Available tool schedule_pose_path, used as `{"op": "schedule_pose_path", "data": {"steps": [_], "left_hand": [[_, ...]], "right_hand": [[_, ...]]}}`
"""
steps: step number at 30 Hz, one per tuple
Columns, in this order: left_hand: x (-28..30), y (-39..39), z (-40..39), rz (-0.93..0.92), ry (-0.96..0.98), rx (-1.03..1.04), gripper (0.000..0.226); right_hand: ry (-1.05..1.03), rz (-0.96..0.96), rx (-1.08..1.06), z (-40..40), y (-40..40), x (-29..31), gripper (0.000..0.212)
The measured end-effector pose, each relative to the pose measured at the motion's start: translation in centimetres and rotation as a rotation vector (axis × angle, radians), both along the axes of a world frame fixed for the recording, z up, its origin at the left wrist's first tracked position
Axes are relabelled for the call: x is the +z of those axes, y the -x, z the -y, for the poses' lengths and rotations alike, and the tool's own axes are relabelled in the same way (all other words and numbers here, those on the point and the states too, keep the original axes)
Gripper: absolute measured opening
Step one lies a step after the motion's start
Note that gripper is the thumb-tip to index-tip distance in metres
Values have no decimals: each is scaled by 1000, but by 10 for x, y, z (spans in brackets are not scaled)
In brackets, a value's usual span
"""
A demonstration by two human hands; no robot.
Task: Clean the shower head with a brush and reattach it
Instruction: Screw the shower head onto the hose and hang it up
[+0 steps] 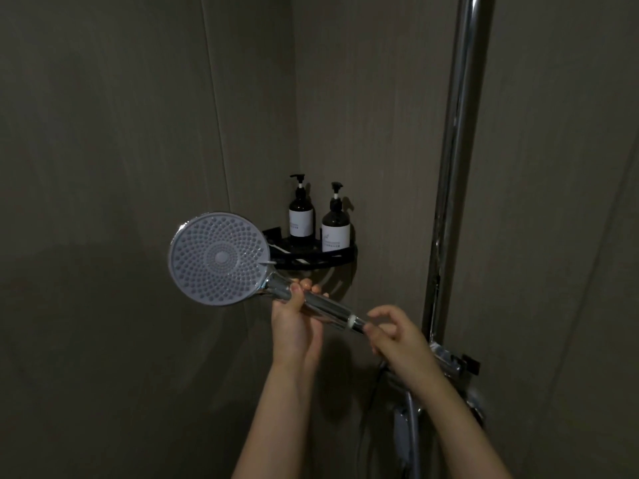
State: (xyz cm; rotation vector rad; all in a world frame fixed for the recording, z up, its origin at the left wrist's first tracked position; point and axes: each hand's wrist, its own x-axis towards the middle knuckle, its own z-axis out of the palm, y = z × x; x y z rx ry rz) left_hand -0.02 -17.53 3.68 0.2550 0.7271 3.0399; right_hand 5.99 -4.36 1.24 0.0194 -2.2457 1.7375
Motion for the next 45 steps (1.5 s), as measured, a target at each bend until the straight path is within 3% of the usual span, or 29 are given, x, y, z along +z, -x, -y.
{"op": "schedule_pose_path", "data": {"steps": [5,8,14,17,22,25,28,31,33,36,39,41,45], "left_hand": [[1,-3,-2,2,19,-12,17],[2,-4,-2,3,4,-9,17],[1,-3,-1,-6,-4,-15,16],[2,-2,0,-28,10,-2,17],[-4,-1,1,-34,9,-28,13],[-4,-1,3,-30,8,-17,13],[-3,-2,4,-22,19,0,14],[-3,-4,3,-13,24,-13,13],[-3,-4,4,-25,15,-1,12],[-4,-2,6,-30,21,3,12],[-5,-2,5,-28,29,-23,14],[-4,-1,5,-30,11,-18,14],[-5,0,4,-5,11,-23,13]], "right_hand": [[36,35,-61,1,6,-3,26],[52,12,-5,-2,2,-2,8],[-5,7,-36,-1,5,-4,24],[23,-13,45,-4,4,-7,8],[16,-6,-17,-4,7,-6,22],[68,-15,48,-6,3,-6,8],[18,-35,31,-5,3,-9,13],[130,-8,-17,-2,3,-7,25],[167,-20,58,-3,2,-7,6],[31,-29,55,-4,3,-13,14],[59,-30,29,-1,2,-8,21],[57,-55,70,-2,3,-10,7],[26,-73,-14,-1,6,-11,23]]}}
